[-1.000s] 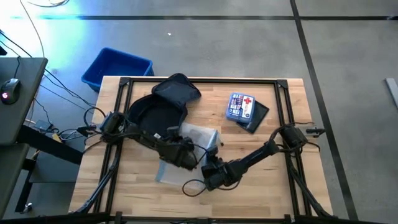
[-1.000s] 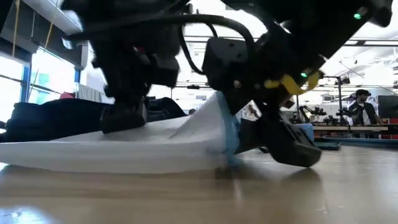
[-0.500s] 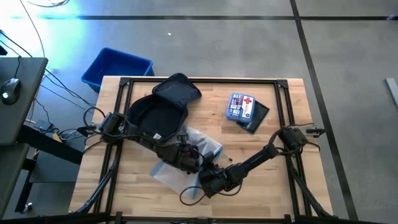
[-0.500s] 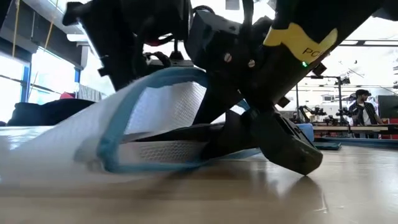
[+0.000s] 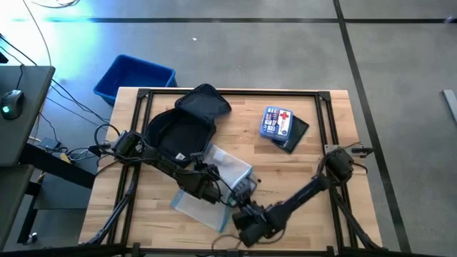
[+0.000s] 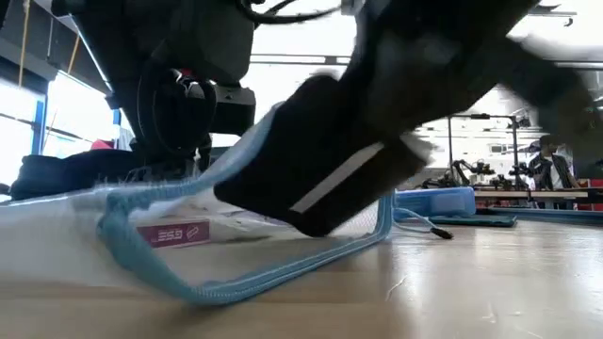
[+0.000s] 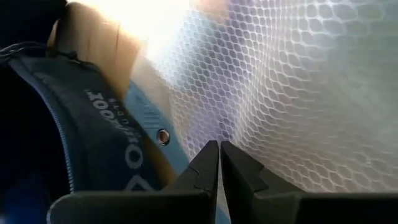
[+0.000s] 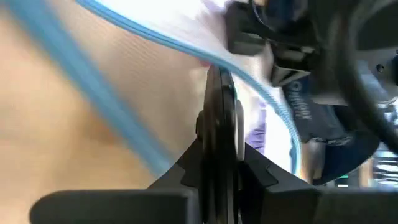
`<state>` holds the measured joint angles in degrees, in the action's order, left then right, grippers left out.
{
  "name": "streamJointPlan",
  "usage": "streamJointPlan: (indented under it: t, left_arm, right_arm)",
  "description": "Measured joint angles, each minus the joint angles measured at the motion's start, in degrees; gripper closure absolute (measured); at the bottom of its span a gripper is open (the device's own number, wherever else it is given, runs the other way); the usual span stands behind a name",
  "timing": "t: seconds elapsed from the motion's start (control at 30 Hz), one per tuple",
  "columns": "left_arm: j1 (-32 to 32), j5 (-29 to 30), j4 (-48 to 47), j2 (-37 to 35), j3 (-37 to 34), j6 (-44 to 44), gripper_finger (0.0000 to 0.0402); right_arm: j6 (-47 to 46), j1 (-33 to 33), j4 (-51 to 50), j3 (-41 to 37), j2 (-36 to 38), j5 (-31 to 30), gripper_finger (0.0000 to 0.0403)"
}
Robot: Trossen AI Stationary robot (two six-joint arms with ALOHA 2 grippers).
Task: Unpack backpack
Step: Remove the calculator from the transparent zip bag
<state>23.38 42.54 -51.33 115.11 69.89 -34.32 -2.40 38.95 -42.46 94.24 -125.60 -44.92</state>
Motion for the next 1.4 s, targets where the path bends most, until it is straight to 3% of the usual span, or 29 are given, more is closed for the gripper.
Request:
streamJointPlan:
  t: [0.2, 0.4, 0.53, 0.63, 0.73, 0.83, 0.93, 1.03, 1.1, 1.17, 1.27, 1.4]
  left_arm:
    - [0.3, 1.2, -1.7, 0.0, 0.6, -0.5, 0.0401]
    - [3.6, 3.3, -12.8, 0.0, 10.4, -4.7, 0.0401]
    - [6.9, 5.8, -15.4, 0.0, 17.6, -5.7, 0.0401]
    - [9.7, 6.1, -15.4, -0.1, 21.2, -7.0, 0.0401]
    - [13.1, 5.6, -15.0, -0.1, 22.2, -10.4, 0.0401]
    - [16.9, 5.6, -15.3, -0.1, 21.9, -14.2, 0.0401]
    - [20.4, 6.8, -15.2, -0.1, 21.0, -18.4, 0.0401]
    - [23.2, 10.7, -15.5, -0.1, 20.5, -22.0, 0.0401]
    - [24.4, 13.3, -15.5, -0.1, 20.4, -22.6, 0.0401]
    - [25.2, 14.8, -15.5, -0.1, 20.4, -22.5, 0.0401]
    - [25.5, 15.8, -15.4, -0.1, 20.4, -22.6, 0.0401]
    - [25.0, 15.4, -15.3, -0.1, 20.4, -22.6, 0.0401]
  right_arm:
    - [-9.4, 6.4, -12.1, 6.6, 0.0, 3.7, 0.0371]
    - [-26.9, 9.8, -30.8, 8.6, 1.5, -9.2, 0.0371]
    - [-40.2, 7.9, -39.4, 5.1, 4.3, -18.6, 0.0371]
    - [-45.4, 4.0, -40.4, 0.2, 7.3, -22.7, 0.0371]
    - [-44.2, -2.5, -35.3, -6.4, 9.7, -25.2, 0.0371]
    - [-34.6, -10.5, -24.1, -13.1, 10.1, -24.8, 0.0371]
    - [-16.8, -18.8, -3.5, -19.4, 10.4, -20.7, 0.0371]
    - [4.7, -25.9, 21.8, -25.3, 10.3, -10.8, 0.0371]
    - [11.1, -29.3, 32.7, -27.3, 10.3, -10.3, 0.0371]
    - [12.5, -32.4, 36.9, -28.0, 10.2, -11.8, 0.0371]
    - [10.8, -36.7, 38.1, -27.8, 10.1, -6.1, 0.0357]
    - [6.6, -39.0, 37.8, -27.4, 10.2, 3.8, 0.0277]
